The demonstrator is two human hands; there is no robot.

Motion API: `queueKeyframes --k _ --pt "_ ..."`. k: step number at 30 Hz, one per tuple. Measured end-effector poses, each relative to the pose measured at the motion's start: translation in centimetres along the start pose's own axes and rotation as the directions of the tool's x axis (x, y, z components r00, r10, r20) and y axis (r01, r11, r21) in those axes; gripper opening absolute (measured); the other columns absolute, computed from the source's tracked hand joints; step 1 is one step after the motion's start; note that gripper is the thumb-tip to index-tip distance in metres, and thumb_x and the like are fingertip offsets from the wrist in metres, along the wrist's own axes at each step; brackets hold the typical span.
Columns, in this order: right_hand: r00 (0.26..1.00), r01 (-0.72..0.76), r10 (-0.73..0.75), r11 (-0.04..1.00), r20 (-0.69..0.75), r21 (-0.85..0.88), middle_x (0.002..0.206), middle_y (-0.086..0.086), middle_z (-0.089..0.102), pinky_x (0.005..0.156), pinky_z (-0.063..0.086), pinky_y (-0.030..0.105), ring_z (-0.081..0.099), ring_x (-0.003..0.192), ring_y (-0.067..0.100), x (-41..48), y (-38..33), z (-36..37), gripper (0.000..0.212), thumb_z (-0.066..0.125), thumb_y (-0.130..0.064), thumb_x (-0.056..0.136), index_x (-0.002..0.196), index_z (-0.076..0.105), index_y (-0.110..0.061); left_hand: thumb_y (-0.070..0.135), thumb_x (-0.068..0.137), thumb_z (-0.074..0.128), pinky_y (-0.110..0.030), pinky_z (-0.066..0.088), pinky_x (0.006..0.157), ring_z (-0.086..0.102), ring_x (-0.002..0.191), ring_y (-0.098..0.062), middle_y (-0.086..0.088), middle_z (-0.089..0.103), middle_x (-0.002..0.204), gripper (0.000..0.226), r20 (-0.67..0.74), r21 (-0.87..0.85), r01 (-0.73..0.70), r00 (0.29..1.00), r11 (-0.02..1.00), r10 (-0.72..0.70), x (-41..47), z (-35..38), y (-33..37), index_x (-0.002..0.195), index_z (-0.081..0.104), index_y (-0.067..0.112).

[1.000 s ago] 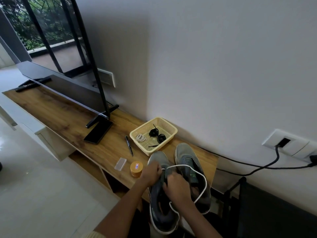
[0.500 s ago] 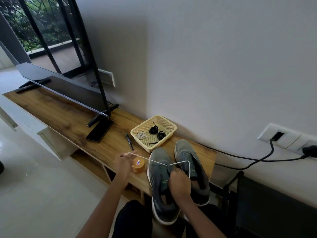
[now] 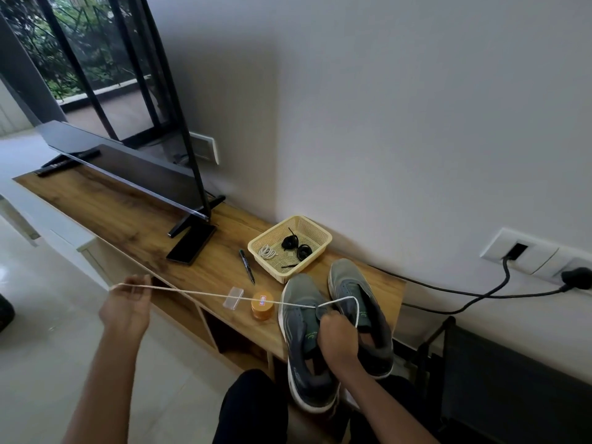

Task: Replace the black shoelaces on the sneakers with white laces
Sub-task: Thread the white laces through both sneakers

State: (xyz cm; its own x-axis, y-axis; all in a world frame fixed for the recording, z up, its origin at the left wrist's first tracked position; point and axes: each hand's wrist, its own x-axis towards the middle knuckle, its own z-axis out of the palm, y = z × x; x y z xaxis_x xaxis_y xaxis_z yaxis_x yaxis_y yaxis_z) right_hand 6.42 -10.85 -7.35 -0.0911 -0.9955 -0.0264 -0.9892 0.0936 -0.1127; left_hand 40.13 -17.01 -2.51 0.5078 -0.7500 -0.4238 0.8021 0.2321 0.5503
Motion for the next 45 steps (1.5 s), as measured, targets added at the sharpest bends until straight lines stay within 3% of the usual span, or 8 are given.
queueKeyframes --k 6,14,23,26,30,37,40,45 --pt "0.999 0.029 -0.029 1.0 0.017 0.0 0.103 0.01 0.064 0.072 0.052 0.031 0.064 0.094 0.023 0.0 -0.2 -0.1 0.024 0.043 -0.002 0.094 0.098 0.066 -0.007 0.011 0.099 0.022 -0.023 0.044 0.081 0.051 0.055 -0.002 0.011 0.053 0.05 0.046 0.059 -0.15 -0.167 0.982 0.975 0.177 0.9 -1.5 5.9 0.06 0.046 0.019" --pt "0.997 0.058 -0.059 0.998 0.054 0.018 0.108 0.012 0.063 0.077 0.052 0.033 0.064 0.099 0.024 -0.1 0.0 -1.0 0.024 0.04 -0.003 0.095 0.102 0.063 -0.004 0.01 0.097 0.045 -0.017 0.05 0.06 0.057 0.057 -0.004 0.009 0.06 0.063 0.019 0.17 0.388 -0.401 0.916 0.83 0.363 -4.6 0.9 2.5 0.084 0.052 0.022" --pt "0.997 0.074 -0.06 0.951 -0.057 0.299 0.104 0.005 0.058 0.072 0.043 0.029 0.058 0.093 0.021 -0.1 0.1 -2.4 0.024 0.047 -0.026 0.094 0.096 0.062 -0.007 0.006 0.094 0.051 -0.019 0.055 0.063 0.066 0.071 -0.01 -0.006 0.072 0.089 0.021 0.477 0.786 -0.315 0.856 0.532 -0.198 -13.4 2.4 -10.0 0.11 0.059 0.016" --pt "0.995 0.064 0.002 0.731 -0.096 0.679 0.089 -0.006 0.063 0.071 0.041 0.015 0.058 0.085 0.012 -1.0 -1.1 -3.8 0.015 0.057 -0.016 0.091 0.09 0.071 -0.011 0.003 0.093 0.052 -0.018 0.054 0.063 0.067 0.066 -0.008 -0.009 0.072 0.081 0.031 0.502 0.781 -0.27 0.808 0.563 -0.309 -14.6 2.3 -12.5 0.121 0.047 0.015" --pt "0.961 -0.258 0.085 -0.065 0.263 0.964 0.08 0.008 0.073 0.076 0.054 0.032 0.067 0.077 0.019 -2.4 -2.6 -5.4 0.015 0.064 -0.005 0.085 0.078 0.075 -0.012 0.003 0.093 0.053 -0.019 0.052 0.061 0.061 0.06 -0.006 -0.007 0.065 0.071 0.046 0.571 0.782 -0.331 0.719 0.527 -0.395 -15.2 1.6 -14.5 0.132 0.035 0.019" --pt "0.942 -0.251 0.203 -0.105 0.268 0.962 0.083 0.016 0.07 0.08 0.056 0.039 0.066 0.079 0.026 -2.5 -2.0 -7.0 0.005 0.065 -0.003 0.084 0.081 0.069 -0.005 0.013 0.094 0.055 -0.013 0.045 0.061 0.057 0.061 0.005 0.008 0.061 0.07 0.019 0.61 0.792 -0.527 0.653 0.31 -0.448 -15.0 0.4 -13.9 0.109 0.057 0.023" --pt "0.946 -0.076 0.277 -0.32 0.17 0.944 0.079 0.012 0.07 0.066 0.059 0.029 0.067 0.071 0.02 -1.1 0.5 -11.2 0.007 0.058 0.0 0.088 0.085 0.064 -0.002 0.018 0.095 0.055 -0.018 0.041 0.065 0.055 0.064 0.002 0.008 0.06 0.069 0.018 0.604 0.785 -0.598 0.68 0.162 -0.416 -14.0 -1.4 -13.1 0.082 0.061 0.029" --pt "0.951 0.152 0.309 -0.471 0.002 0.869 0.071 0.009 0.07 0.063 0.058 0.029 0.068 0.068 0.021 -0.6 4.1 -18.0 0.005 0.057 0.001 0.087 0.086 0.061 -0.001 0.023 0.092 0.058 -0.016 0.04 0.076 0.059 0.094 -0.005 0.009 0.066 0.097 0.011 0.569 0.808 -0.581 0.725 0.098 -0.389 -12.5 -3.5 -12.3 0.099 0.067 0.023"
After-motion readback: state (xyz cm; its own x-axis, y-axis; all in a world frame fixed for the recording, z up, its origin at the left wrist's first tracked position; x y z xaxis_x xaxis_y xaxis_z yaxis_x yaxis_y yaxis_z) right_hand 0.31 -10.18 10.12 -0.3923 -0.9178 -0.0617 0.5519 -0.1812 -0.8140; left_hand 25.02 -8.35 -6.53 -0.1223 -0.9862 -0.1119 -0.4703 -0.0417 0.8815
